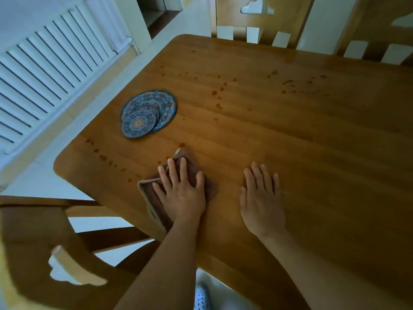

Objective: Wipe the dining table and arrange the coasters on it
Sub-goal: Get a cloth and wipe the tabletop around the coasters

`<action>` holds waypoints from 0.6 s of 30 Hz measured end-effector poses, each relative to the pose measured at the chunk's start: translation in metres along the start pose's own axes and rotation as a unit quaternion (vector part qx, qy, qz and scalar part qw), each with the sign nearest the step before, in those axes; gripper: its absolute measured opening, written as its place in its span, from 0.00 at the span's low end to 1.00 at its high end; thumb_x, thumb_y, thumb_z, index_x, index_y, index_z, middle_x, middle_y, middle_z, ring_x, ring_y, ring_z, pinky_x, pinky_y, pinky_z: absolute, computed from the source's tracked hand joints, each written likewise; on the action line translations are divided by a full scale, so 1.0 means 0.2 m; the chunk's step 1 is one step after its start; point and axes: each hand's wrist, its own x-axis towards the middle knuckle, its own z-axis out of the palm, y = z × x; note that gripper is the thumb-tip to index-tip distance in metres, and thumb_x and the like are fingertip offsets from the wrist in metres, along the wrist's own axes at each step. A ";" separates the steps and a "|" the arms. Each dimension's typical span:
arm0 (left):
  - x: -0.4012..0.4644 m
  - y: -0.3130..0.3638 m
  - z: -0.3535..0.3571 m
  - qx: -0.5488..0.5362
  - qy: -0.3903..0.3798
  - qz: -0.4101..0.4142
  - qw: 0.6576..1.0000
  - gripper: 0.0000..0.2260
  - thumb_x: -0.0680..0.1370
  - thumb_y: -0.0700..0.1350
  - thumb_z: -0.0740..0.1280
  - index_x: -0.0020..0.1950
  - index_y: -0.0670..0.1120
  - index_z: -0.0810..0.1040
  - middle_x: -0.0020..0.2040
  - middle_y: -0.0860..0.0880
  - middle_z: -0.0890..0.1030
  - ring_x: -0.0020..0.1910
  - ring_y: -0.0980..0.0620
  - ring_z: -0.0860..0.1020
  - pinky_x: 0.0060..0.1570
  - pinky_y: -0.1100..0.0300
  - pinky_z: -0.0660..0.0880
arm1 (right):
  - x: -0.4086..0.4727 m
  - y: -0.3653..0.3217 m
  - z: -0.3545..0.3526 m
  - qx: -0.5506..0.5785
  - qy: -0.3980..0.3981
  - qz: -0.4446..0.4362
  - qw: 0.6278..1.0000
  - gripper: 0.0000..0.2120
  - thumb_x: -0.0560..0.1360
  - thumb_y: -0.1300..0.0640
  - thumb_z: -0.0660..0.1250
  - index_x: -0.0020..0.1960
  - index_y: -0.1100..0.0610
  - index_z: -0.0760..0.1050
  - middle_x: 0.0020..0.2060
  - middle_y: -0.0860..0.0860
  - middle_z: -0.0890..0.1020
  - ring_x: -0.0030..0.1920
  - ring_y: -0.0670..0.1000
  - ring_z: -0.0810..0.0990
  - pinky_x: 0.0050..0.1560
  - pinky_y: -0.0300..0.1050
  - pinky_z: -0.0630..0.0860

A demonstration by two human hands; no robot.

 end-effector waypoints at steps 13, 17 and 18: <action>0.41 0.28 -0.02 0.047 -0.033 0.256 0.965 0.29 0.80 0.66 0.43 0.80 0.60 0.44 0.81 0.54 0.41 0.79 0.48 0.37 0.76 0.43 0.41 | 0.01 0.02 0.02 0.007 -0.003 0.011 1.000 0.26 0.82 0.48 0.44 0.75 0.57 0.63 0.76 0.54 0.63 0.77 0.54 0.56 0.76 0.60 0.55; 0.25 0.20 0.01 0.045 -0.053 0.429 0.901 0.27 0.80 0.65 0.45 0.79 0.61 0.49 0.81 0.57 0.44 0.79 0.51 0.39 0.76 0.43 0.44 | 0.00 0.03 0.04 0.031 0.000 0.029 0.999 0.25 0.82 0.48 0.45 0.75 0.54 0.62 0.76 0.51 0.63 0.77 0.51 0.56 0.77 0.54 0.50; 0.23 0.14 0.00 0.050 -0.070 0.462 0.883 0.27 0.80 0.65 0.45 0.79 0.62 0.48 0.80 0.58 0.43 0.79 0.53 0.38 0.76 0.44 0.44 | 0.00 0.02 0.03 0.042 0.008 0.036 0.998 0.24 0.81 0.48 0.46 0.74 0.53 0.64 0.75 0.50 0.65 0.77 0.50 0.57 0.77 0.51 0.49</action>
